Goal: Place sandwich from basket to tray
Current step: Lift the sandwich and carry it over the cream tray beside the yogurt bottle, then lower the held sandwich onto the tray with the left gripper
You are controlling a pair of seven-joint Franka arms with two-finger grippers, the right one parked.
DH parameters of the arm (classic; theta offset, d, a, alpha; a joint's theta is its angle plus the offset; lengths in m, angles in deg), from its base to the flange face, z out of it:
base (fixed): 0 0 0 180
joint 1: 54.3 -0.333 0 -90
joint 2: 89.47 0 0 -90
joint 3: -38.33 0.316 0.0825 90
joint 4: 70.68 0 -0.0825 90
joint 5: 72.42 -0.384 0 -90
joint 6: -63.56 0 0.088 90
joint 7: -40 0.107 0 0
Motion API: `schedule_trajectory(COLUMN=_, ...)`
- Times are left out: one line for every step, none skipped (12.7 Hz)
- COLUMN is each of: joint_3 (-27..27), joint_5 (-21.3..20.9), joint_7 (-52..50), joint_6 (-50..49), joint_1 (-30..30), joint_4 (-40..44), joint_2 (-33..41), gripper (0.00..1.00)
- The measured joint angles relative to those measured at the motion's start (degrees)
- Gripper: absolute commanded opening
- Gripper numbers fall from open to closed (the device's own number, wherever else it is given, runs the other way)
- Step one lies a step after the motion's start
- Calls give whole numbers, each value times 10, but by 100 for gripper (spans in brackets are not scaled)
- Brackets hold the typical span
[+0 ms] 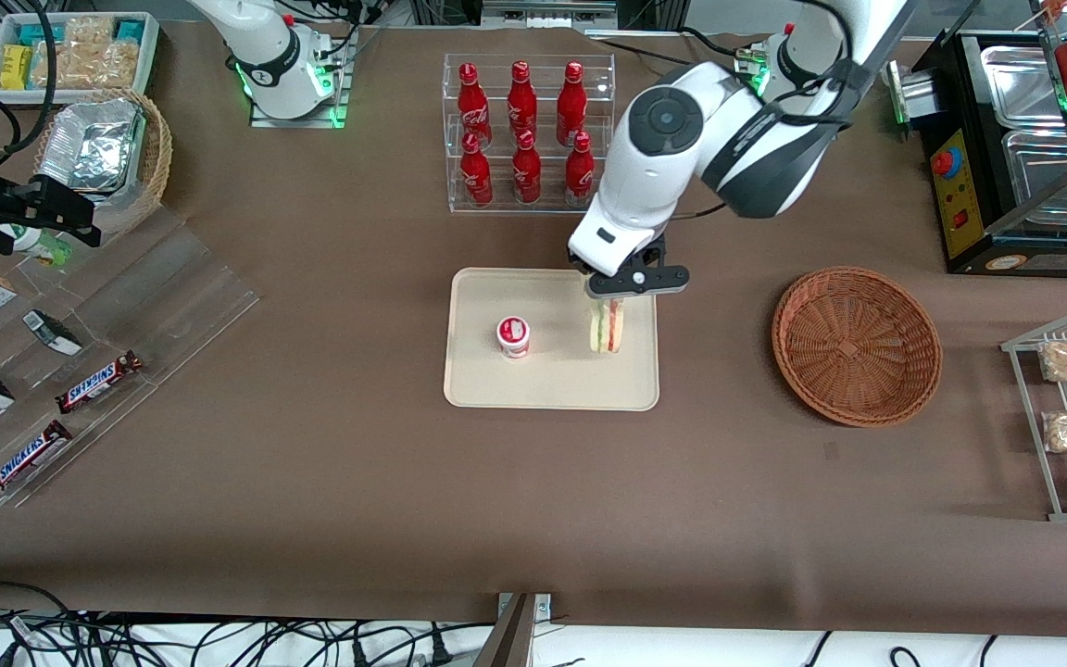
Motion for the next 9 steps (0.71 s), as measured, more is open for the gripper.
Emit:
schedule_trajectory(joint_3=0, joint_5=-19, joint_7=-14, joint_6=9, joint_1=3, joint_4=0, joint_2=-14, gripper=26)
schedule_trajectory(joint_3=0, joint_5=-34, joint_7=-24, joint_6=18, joint_1=4, joint_4=0, joint_2=-25, gripper=26)
schedule_trajectory(joint_3=0, joint_5=-50, joint_7=-38, joint_6=25, joint_1=5, joint_4=0, joint_2=-35, gripper=26)
schedule_trajectory(joint_3=0, joint_5=-67, joint_7=-53, joint_6=33, joint_1=7, joint_4=0, joint_2=-45, gripper=26)
schedule_trajectory(joint_3=0, joint_5=-84, joint_7=-68, joint_6=39, joint_1=11, joint_4=0, joint_2=-53, gripper=26)
schedule_trajectory(joint_3=0, joint_5=-98, joint_7=-83, joint_6=43, joint_1=15, joint_4=0, joint_2=-61, gripper=26)
schedule_trajectory(joint_3=0, joint_5=-111, joint_7=-95, joint_6=44, joint_1=19, joint_4=0, joint_2=-67, gripper=26)
schedule_trajectory(joint_3=0, joint_5=-121, joint_7=-103, joint_6=44, joint_1=23, joint_4=0, joint_2=-73, gripper=26)
schedule_trajectory(joint_3=0, joint_5=-132, joint_7=-110, joint_6=44, joint_1=27, joint_4=0, joint_2=-79, gripper=26)
